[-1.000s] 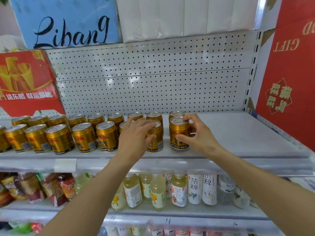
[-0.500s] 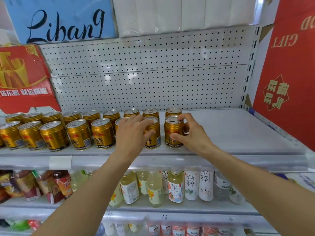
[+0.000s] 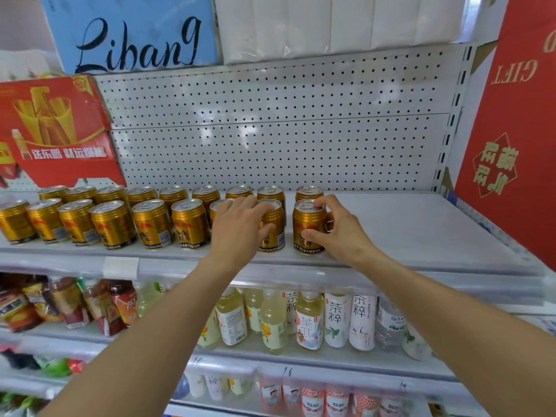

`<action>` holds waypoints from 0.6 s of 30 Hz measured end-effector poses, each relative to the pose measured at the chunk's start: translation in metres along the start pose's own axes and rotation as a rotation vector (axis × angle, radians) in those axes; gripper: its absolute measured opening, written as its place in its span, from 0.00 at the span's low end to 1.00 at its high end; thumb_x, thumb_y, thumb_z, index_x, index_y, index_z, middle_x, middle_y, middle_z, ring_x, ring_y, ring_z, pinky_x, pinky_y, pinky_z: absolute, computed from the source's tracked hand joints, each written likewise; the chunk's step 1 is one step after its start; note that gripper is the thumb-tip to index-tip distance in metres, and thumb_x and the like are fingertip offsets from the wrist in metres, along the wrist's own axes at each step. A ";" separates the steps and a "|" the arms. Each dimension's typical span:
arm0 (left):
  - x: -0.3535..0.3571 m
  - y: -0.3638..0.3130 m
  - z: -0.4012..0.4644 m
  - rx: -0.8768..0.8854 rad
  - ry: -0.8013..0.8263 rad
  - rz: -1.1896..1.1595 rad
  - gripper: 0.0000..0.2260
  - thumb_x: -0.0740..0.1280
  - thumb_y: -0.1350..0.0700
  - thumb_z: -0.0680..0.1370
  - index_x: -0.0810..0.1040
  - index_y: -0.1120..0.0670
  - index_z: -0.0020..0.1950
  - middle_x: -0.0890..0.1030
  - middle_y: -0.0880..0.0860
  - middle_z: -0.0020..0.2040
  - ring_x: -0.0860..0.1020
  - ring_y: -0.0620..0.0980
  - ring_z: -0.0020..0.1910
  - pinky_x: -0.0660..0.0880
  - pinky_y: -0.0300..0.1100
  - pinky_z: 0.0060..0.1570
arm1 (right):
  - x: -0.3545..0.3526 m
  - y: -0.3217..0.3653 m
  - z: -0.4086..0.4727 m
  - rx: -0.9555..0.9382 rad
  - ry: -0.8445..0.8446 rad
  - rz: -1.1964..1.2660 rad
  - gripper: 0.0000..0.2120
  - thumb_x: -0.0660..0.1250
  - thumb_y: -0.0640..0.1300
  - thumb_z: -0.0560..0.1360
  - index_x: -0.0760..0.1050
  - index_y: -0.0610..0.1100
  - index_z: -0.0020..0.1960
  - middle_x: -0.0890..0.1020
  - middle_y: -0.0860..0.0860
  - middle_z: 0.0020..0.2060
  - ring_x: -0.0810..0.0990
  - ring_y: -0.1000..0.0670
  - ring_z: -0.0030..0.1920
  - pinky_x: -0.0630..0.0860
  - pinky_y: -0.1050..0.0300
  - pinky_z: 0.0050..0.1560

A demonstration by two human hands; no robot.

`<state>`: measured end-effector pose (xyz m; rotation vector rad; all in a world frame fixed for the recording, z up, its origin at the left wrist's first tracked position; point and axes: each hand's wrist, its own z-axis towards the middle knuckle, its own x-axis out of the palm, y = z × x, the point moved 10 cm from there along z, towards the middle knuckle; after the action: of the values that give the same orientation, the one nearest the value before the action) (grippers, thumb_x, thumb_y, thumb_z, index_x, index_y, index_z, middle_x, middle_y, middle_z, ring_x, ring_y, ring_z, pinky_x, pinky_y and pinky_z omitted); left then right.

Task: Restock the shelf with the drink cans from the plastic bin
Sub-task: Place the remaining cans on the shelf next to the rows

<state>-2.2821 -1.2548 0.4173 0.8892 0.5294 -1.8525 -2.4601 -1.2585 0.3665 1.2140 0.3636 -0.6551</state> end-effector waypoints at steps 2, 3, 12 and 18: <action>0.002 -0.002 -0.002 -0.008 0.047 -0.008 0.19 0.67 0.46 0.77 0.74 0.49 0.67 0.78 0.50 0.58 0.74 0.53 0.59 0.65 0.47 0.60 | 0.001 0.003 -0.001 0.000 0.011 -0.024 0.26 0.73 0.50 0.72 0.63 0.58 0.63 0.75 0.48 0.62 0.76 0.46 0.58 0.78 0.45 0.57; 0.004 -0.003 -0.003 -0.010 0.071 -0.012 0.20 0.67 0.47 0.77 0.73 0.49 0.69 0.77 0.51 0.59 0.73 0.53 0.60 0.66 0.47 0.60 | 0.002 0.004 -0.002 0.001 0.024 -0.042 0.27 0.73 0.50 0.72 0.62 0.57 0.65 0.74 0.48 0.63 0.76 0.46 0.59 0.77 0.45 0.58; 0.002 -0.007 -0.032 -0.061 0.220 -0.016 0.34 0.65 0.42 0.77 0.54 0.48 0.79 0.58 0.50 0.79 0.54 0.52 0.78 0.53 0.53 0.75 | -0.004 0.026 -0.030 -0.003 0.058 -0.319 0.41 0.70 0.52 0.73 0.49 0.51 0.77 0.51 0.46 0.77 0.55 0.40 0.74 0.63 0.43 0.69; -0.030 0.016 -0.129 -0.089 0.039 -0.204 0.35 0.62 0.38 0.77 0.55 0.49 0.79 0.58 0.50 0.79 0.53 0.51 0.78 0.52 0.55 0.76 | 0.027 0.078 -0.108 -0.216 -0.088 -0.458 0.31 0.64 0.53 0.77 0.55 0.52 0.76 0.55 0.51 0.77 0.57 0.49 0.74 0.62 0.50 0.69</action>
<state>-2.2155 -1.1557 0.3586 0.8386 0.7445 -1.9807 -2.3809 -1.1481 0.3735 0.8955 0.6313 -1.0314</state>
